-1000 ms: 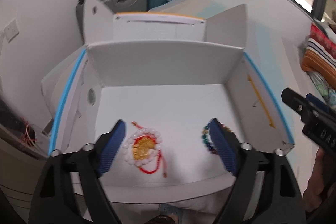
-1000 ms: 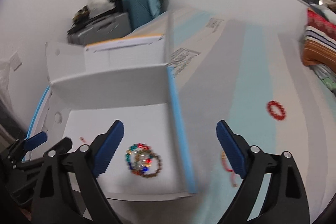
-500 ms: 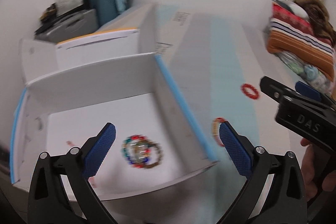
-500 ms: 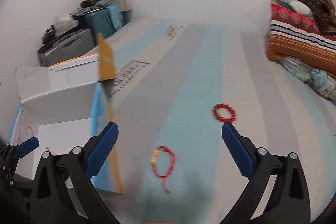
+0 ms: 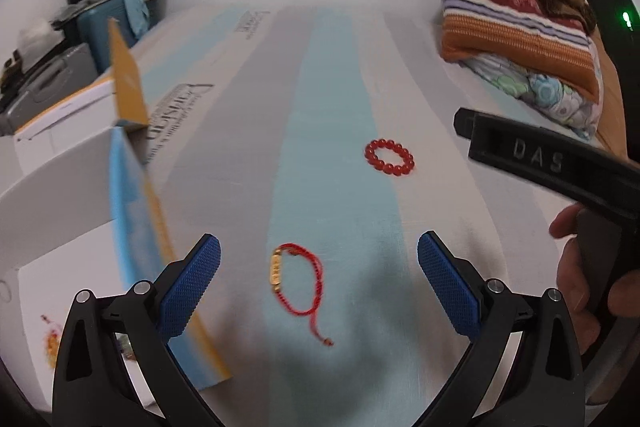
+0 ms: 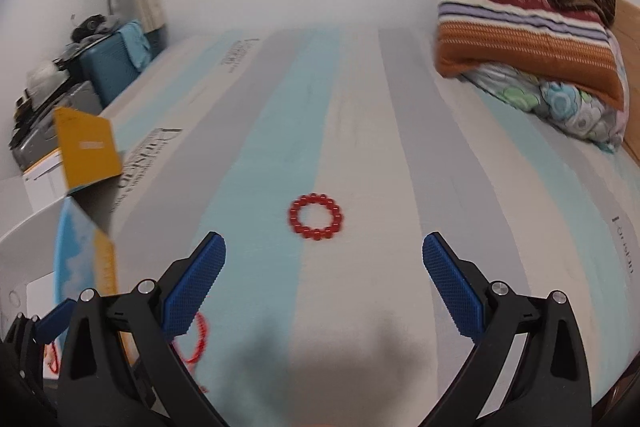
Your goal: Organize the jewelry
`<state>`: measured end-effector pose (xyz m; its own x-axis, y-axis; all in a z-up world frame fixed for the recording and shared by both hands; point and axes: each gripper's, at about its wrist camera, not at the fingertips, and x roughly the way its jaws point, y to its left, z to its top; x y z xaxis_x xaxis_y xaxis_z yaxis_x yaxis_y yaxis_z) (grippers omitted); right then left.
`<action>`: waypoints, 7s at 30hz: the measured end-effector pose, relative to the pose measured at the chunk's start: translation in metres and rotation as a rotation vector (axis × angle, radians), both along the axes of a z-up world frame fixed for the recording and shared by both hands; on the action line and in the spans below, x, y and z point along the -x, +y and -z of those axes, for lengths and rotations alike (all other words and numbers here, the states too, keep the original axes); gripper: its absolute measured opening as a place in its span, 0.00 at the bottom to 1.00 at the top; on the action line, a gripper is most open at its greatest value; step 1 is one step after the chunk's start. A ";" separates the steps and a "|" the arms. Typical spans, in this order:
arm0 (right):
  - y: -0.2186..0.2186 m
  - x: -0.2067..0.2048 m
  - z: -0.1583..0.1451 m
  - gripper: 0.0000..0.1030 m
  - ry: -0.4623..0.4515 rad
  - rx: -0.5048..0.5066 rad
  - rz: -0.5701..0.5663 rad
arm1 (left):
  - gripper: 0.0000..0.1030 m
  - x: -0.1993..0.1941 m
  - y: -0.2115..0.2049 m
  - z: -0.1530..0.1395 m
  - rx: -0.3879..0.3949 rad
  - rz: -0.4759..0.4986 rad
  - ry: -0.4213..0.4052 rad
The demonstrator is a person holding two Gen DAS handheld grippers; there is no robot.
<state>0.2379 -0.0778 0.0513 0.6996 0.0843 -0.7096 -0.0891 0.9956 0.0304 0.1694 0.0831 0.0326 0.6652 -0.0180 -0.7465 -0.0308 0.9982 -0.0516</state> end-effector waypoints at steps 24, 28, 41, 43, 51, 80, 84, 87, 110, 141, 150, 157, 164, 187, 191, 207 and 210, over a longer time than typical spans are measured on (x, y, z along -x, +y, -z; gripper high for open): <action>0.022 -0.112 0.123 0.62 0.218 0.089 -0.003 | 0.90 -0.065 0.020 0.105 -0.027 -0.054 0.249; 0.022 -0.112 0.126 0.53 0.223 0.096 -0.003 | 0.86 -0.065 0.018 0.107 -0.044 -0.057 0.260; 0.022 -0.112 0.124 0.32 0.264 0.044 -0.003 | 0.46 -0.060 0.015 0.103 -0.056 -0.042 0.276; 0.018 -0.114 0.123 0.32 0.268 0.023 0.008 | 0.38 -0.060 0.014 0.103 -0.048 -0.038 0.275; 0.012 -0.125 0.135 0.33 0.284 -0.006 0.036 | 0.13 -0.060 0.008 0.101 -0.028 -0.009 0.267; 0.000 -0.080 0.078 0.12 0.140 -0.051 -0.030 | 0.11 -0.051 0.007 0.071 -0.014 -0.002 0.211; -0.002 -0.070 0.067 0.12 0.119 -0.051 -0.038 | 0.11 -0.047 0.006 0.064 -0.015 0.000 0.199; -0.004 -0.062 0.058 0.13 0.103 -0.046 -0.044 | 0.11 -0.044 0.003 0.058 -0.019 0.001 0.191; -0.006 0.003 -0.001 0.13 0.033 -0.019 -0.063 | 0.11 0.008 0.000 -0.006 -0.045 -0.016 0.075; 0.141 0.090 -0.074 0.13 -0.089 0.067 -0.253 | 0.11 0.112 0.130 -0.074 -0.033 -0.275 -0.081; 0.205 0.119 -0.080 0.13 -0.123 0.089 -0.358 | 0.11 0.129 0.167 -0.067 -0.040 -0.331 -0.070; 0.258 0.138 -0.072 0.13 -0.128 0.084 -0.441 | 0.11 0.148 0.208 -0.061 -0.018 -0.407 -0.065; 0.299 0.147 -0.047 0.13 -0.083 0.097 -0.509 | 0.12 0.155 0.237 -0.047 -0.021 -0.471 -0.033; 0.332 0.124 0.031 0.13 0.094 0.135 -0.521 | 0.15 0.136 0.275 0.004 -0.011 -0.538 0.102; 0.324 0.129 0.016 0.41 0.068 0.093 -0.518 | 0.23 0.145 0.272 -0.008 0.002 -0.538 0.063; 0.269 0.186 -0.044 0.84 -0.099 0.028 -0.490 | 0.94 0.210 0.244 -0.078 -0.037 -0.549 -0.117; 0.252 0.197 -0.047 0.87 -0.095 0.017 -0.481 | 0.94 0.225 0.236 -0.084 -0.050 -0.538 -0.137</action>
